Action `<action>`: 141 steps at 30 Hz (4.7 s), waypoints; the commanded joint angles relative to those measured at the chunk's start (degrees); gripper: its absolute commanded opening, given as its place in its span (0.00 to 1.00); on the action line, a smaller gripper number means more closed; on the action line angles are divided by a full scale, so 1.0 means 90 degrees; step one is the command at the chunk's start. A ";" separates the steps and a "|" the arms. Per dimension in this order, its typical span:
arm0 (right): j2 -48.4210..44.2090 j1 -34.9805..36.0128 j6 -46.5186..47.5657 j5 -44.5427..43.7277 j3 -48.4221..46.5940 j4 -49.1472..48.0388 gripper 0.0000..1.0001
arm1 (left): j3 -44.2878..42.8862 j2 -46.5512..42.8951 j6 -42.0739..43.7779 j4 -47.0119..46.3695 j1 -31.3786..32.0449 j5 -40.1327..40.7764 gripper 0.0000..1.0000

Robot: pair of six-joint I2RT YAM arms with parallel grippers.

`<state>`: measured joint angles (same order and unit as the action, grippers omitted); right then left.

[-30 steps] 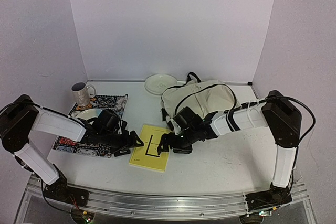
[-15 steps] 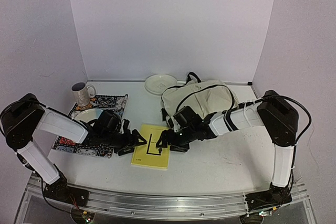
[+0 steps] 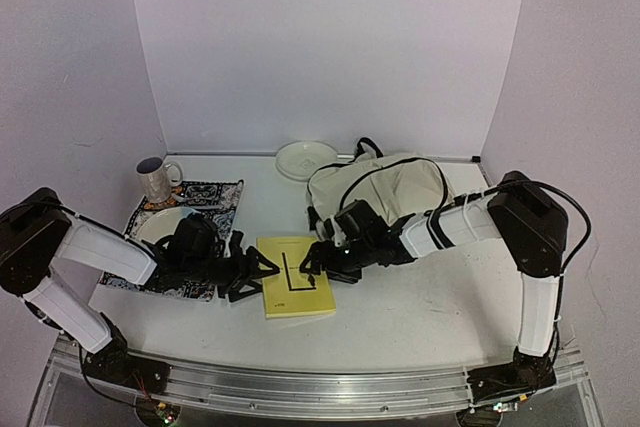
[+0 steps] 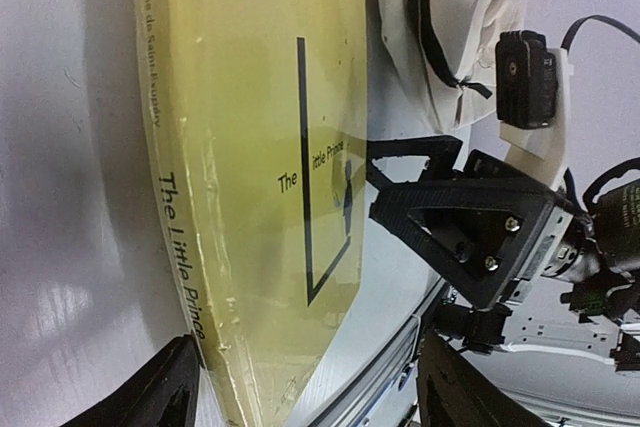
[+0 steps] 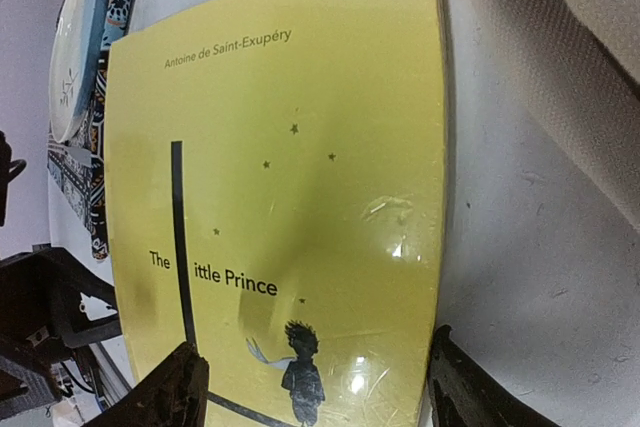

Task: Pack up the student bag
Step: Pick up the book at the center of the board, then pass from the left arm to the right, then pass from the right arm to the left, then move the student bag to the center of the board.

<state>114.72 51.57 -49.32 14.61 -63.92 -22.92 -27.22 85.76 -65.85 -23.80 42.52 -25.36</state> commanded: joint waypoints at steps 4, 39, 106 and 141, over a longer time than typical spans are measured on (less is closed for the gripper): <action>0.0337 0.0276 -0.0051 0.0840 0.0208 -0.0159 0.74 | -0.0026 -0.0211 -0.0478 -0.2393 0.0217 0.0041 0.72; -0.1977 -0.0951 0.1248 0.1372 0.1108 -0.0376 0.90 | 0.0185 -0.1106 0.0693 -0.1923 -0.0301 0.0031 0.00; -0.2274 -0.1346 -0.2560 0.1423 0.1421 -0.6829 0.00 | 0.0043 -0.0790 -0.0591 -0.4571 0.0249 0.1124 0.44; -0.1628 -0.0688 0.3624 -0.2797 -0.0796 0.2656 0.78 | 0.0177 -0.0527 0.0100 -0.3497 -0.1814 0.0028 0.00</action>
<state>94.58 41.93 -25.08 2.90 -63.15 -15.10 -21.44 81.52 -67.00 -49.87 28.23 -20.33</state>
